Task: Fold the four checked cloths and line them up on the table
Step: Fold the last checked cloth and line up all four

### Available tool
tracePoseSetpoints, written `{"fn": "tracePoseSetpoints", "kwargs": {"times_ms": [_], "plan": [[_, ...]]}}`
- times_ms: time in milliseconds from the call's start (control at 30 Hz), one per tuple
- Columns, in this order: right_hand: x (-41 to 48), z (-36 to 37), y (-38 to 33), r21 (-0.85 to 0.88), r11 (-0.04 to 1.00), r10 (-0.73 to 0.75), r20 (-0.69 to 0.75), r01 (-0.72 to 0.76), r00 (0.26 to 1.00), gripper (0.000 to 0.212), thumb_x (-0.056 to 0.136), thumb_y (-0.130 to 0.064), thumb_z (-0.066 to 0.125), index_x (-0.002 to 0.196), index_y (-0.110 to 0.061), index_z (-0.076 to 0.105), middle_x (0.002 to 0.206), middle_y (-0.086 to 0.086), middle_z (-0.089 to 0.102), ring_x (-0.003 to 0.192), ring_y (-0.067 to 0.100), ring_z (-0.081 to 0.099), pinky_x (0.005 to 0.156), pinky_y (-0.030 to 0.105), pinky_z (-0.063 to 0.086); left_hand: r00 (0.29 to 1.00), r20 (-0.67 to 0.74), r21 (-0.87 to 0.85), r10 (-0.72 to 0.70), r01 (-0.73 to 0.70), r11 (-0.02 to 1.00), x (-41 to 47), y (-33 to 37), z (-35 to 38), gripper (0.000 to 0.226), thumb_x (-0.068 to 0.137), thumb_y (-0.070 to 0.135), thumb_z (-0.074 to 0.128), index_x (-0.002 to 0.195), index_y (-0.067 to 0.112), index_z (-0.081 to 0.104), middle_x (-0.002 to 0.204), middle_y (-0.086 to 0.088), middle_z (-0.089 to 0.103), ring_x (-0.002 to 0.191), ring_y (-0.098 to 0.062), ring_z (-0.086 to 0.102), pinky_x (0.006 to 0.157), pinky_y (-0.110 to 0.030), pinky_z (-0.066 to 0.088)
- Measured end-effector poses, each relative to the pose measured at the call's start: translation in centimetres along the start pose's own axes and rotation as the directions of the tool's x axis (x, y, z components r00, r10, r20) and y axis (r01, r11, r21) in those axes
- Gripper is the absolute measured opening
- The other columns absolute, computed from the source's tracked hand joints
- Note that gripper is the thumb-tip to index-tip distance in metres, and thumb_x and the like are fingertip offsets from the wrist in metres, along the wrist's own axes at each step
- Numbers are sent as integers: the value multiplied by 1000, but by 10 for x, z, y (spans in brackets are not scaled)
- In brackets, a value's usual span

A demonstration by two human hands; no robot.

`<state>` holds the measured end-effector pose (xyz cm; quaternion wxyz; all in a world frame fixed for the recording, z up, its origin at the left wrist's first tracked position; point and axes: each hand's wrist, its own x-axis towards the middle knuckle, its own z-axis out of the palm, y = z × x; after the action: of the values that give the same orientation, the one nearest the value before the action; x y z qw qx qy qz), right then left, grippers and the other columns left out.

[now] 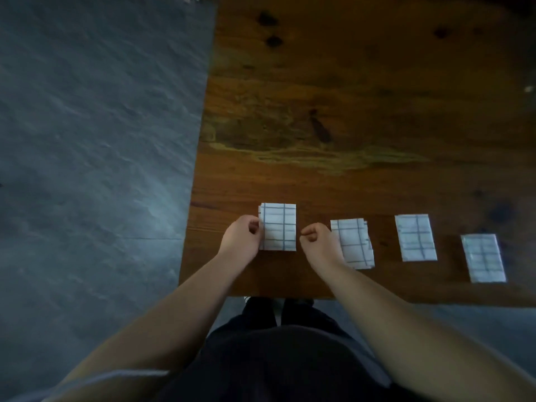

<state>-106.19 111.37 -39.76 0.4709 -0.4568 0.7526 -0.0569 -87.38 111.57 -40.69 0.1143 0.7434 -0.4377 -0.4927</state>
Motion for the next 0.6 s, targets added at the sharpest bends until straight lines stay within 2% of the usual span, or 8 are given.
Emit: {"fn": "tracePoseSetpoints", "kwargs": {"times_ms": [100, 200, 300, 400, 600], "plan": [[-9, 7, 10, -75, 997, -11, -23, 9, 1000, 10, 102, -23, 56, 109, -29, 54, 98, -9, 60, 80, 9, 61, 59, 22, 45, 998, -59, 93, 36, -30, 995, -4, -8, -4, 39, 97, 29, 65, 134, 25, 52, 124, 5, 59, 102, -9, 55, 71, -20, 41], [-17, 13, 16, -180, 978, -110, -18, 105, 994, 16, 99, -22, 59, 108, -33, 53, 106, -12, 55, 86, 5, 58, 69, 21, 50, 989, -41, 244, 144, -130, 961, -11, -15, -5, 24, 96, 28, 66, 115, 30, 52, 112, 7, 54, 92, -7, 55, 76, -25, 49], [-20, 21, 15, -249, 950, -197, -3, 190, 980, 26, 97, -25, 63, 120, -34, 54, 117, -16, 50, 99, 4, 56, 82, 25, 53, 971, 64, 307, 230, -239, 921, -16, -22, 1, 24, 95, 32, 65, 117, 30, 54, 119, 8, 51, 105, -12, 54, 88, -32, 50], [-14, 26, 12, -303, 921, -258, -7, 244, 966, 27, 97, -26, 63, 122, -33, 56, 120, -14, 50, 105, 4, 53, 89, 27, 53, 950, 124, 302, 286, -311, 901, -14, -29, 9, 30, 96, 33, 64, 124, 27, 55, 127, 5, 50, 116, -14, 50, 95, -35, 49], [-6, 32, 18, -407, 859, -341, 0, 312, 940, 23, 100, -22, 57, 123, -26, 57, 125, -11, 48, 112, 6, 46, 86, 23, 45, 921, 115, 398, 373, -387, 832, -3, -32, 10, 20, 98, 30, 59, 116, 25, 56, 118, 5, 50, 109, -14, 53, 87, -31, 49]]}}
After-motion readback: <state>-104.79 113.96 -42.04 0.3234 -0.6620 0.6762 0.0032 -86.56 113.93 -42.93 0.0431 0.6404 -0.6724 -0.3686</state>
